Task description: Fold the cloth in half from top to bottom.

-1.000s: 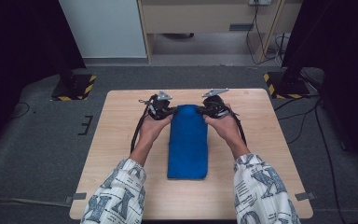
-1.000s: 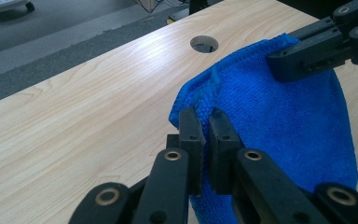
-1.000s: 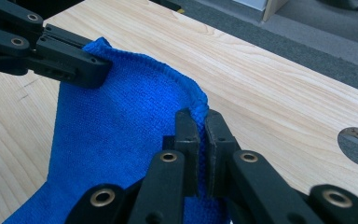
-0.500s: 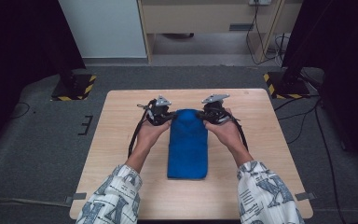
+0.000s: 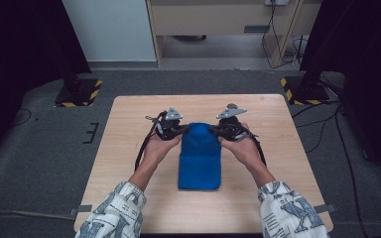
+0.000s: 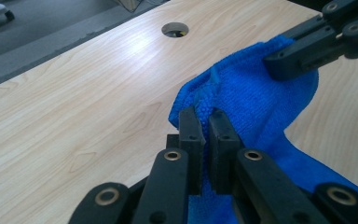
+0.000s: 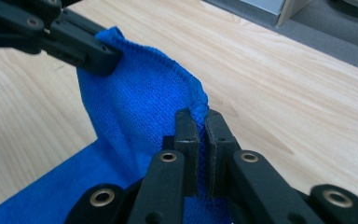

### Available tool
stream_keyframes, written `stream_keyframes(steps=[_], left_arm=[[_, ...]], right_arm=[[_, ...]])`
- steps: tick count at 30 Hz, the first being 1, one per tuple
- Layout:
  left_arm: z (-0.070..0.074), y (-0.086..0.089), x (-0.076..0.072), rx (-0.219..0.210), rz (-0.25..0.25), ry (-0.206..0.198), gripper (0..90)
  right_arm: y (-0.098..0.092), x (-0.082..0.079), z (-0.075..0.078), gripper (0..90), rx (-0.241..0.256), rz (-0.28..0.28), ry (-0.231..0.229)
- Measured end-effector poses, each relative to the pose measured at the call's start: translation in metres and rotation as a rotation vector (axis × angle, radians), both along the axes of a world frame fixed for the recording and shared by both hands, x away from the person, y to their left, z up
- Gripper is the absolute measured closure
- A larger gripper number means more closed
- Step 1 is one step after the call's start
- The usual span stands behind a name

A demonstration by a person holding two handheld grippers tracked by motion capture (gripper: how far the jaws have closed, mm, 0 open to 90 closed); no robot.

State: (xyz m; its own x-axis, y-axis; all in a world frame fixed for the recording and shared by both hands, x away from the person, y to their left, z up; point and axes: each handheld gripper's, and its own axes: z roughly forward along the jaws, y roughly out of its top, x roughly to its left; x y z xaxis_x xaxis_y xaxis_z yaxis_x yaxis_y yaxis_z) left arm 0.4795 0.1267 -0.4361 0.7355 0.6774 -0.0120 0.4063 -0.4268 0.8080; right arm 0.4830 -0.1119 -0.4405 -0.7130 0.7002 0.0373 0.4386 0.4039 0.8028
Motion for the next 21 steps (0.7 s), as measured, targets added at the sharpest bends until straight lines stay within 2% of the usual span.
stream_keyframes(steps=[9, 21], left_arm=[[-0.010, 0.004, -0.022, -0.010, -0.027, 0.007, 85.8], [-0.020, 0.002, -0.043, -0.014, -0.067, 0.030, 85.4]], right_arm=[[0.000, -0.021, -0.006, 86.0, -0.004, 0.038, -0.011], [-0.007, -0.046, -0.025, 85.6, -0.006, 0.064, 0.005]])
